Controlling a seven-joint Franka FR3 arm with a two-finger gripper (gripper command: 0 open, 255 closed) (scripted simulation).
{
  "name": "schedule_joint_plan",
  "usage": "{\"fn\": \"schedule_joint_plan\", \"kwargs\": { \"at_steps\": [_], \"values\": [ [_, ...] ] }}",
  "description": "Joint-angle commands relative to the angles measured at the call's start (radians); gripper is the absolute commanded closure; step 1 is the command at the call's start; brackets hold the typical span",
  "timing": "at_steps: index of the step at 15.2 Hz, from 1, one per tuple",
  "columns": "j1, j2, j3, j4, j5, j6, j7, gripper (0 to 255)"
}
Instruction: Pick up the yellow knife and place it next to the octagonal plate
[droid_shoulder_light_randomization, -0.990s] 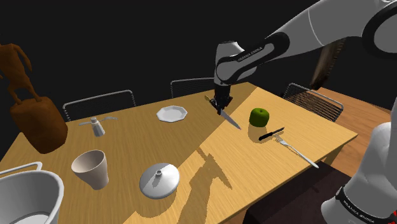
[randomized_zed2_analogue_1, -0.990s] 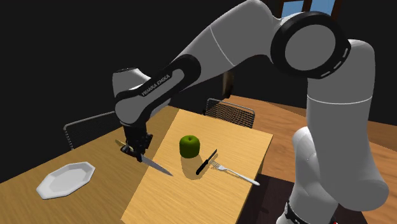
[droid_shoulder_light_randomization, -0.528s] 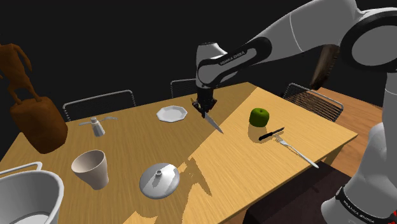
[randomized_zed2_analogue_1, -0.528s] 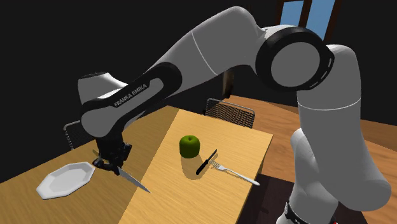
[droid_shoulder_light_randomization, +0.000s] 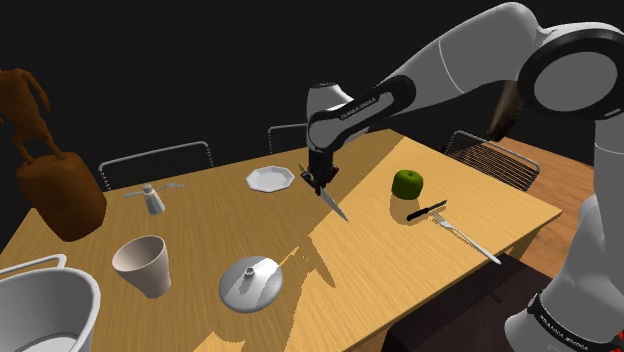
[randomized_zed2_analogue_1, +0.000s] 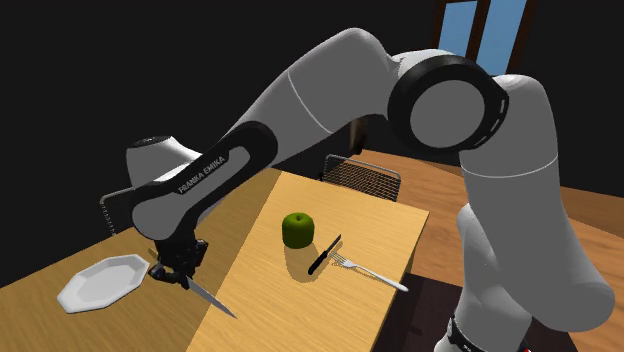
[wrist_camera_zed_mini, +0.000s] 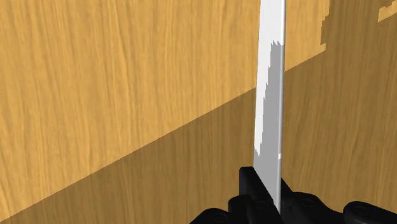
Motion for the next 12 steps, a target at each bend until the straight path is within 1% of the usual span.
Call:
{"fn": "schedule_joint_plan", "kwargs": {
  "at_steps": [1, 12],
  "values": [
    [-0.001, 0.014, 0.002, -0.006, 0.003, 0.021, -0.002, 255],
    [-0.01, 0.107, 0.015, -0.031, 0.026, 0.138, -0.015, 255]
  ]
}}
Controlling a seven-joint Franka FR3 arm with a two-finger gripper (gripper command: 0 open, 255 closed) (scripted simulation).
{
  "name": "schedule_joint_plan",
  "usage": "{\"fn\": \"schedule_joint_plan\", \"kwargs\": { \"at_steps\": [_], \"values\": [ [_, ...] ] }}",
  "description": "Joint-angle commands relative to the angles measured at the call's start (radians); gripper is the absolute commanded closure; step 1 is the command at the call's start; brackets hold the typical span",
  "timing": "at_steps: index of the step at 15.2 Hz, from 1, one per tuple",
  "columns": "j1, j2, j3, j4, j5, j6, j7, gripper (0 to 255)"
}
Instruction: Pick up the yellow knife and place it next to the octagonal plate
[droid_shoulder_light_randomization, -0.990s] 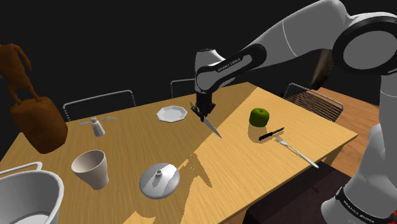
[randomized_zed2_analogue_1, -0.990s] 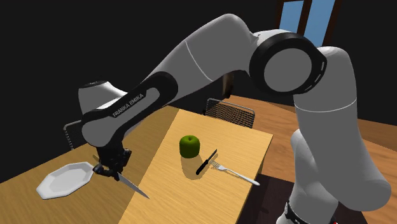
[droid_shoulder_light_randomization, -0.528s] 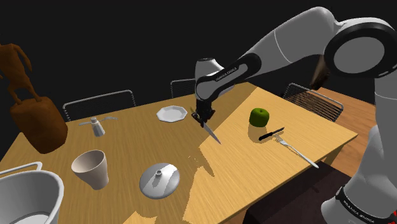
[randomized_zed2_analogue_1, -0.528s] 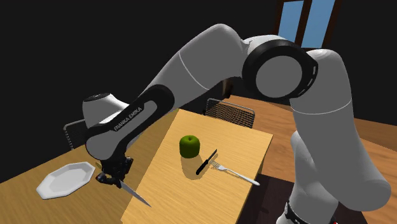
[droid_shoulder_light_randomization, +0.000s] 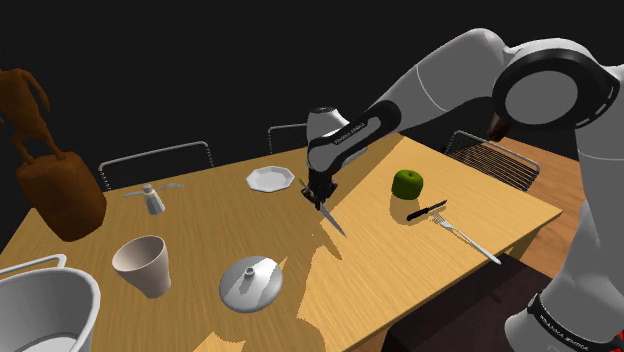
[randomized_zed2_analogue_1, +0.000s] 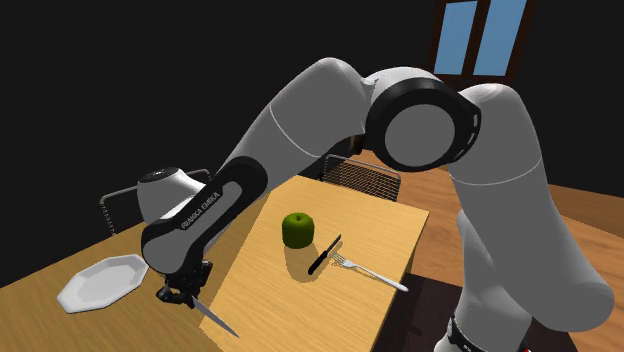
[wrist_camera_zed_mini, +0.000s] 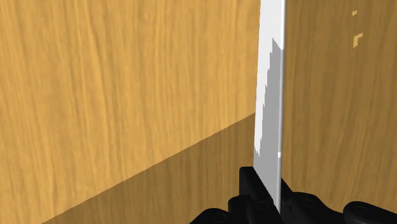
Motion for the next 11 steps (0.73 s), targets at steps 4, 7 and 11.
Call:
{"fn": "schedule_joint_plan", "kwargs": {
  "at_steps": [4, 7, 11],
  "values": [
    [0.0, 0.01, 0.002, -0.002, 0.002, 0.012, 0.0, 255],
    [0.0, 0.01, 0.002, -0.002, 0.002, 0.012, 0.0, 255],
    [0.0, 0.01, 0.002, -0.002, 0.002, 0.012, 0.0, 0]
  ]
}}
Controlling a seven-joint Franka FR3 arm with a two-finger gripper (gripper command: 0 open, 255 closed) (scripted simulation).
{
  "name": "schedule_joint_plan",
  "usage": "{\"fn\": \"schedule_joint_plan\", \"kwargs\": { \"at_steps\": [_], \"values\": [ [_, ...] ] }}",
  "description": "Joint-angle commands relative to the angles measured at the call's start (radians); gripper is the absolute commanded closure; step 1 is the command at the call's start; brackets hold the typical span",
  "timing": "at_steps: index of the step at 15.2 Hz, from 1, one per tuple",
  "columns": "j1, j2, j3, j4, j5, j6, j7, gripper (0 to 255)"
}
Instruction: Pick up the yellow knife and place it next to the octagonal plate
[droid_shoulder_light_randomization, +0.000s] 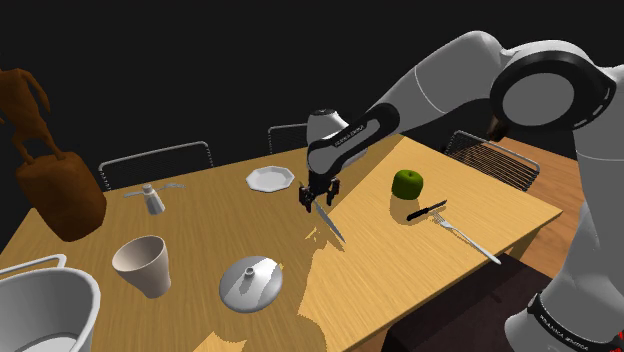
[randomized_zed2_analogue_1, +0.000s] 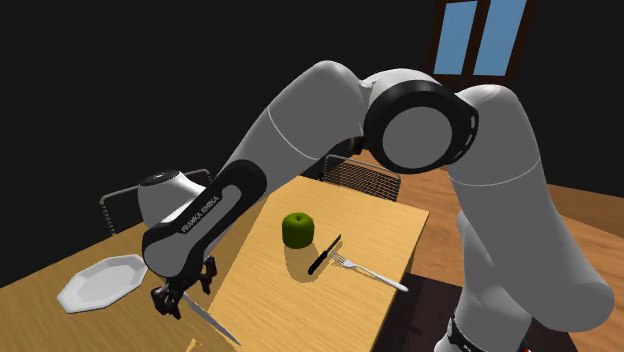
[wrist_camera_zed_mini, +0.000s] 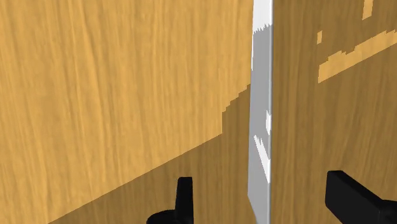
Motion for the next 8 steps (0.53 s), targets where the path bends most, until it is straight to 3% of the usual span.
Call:
{"fn": "schedule_joint_plan", "kwargs": {
  "at_steps": [1, 8],
  "values": [
    [0.0, 0.0, 0.0, 0.0, 0.0, 0.0, 0.0, 0],
    [0.009, -0.081, -0.012, 0.014, -0.019, -0.094, 0.012, 0]
  ]
}}
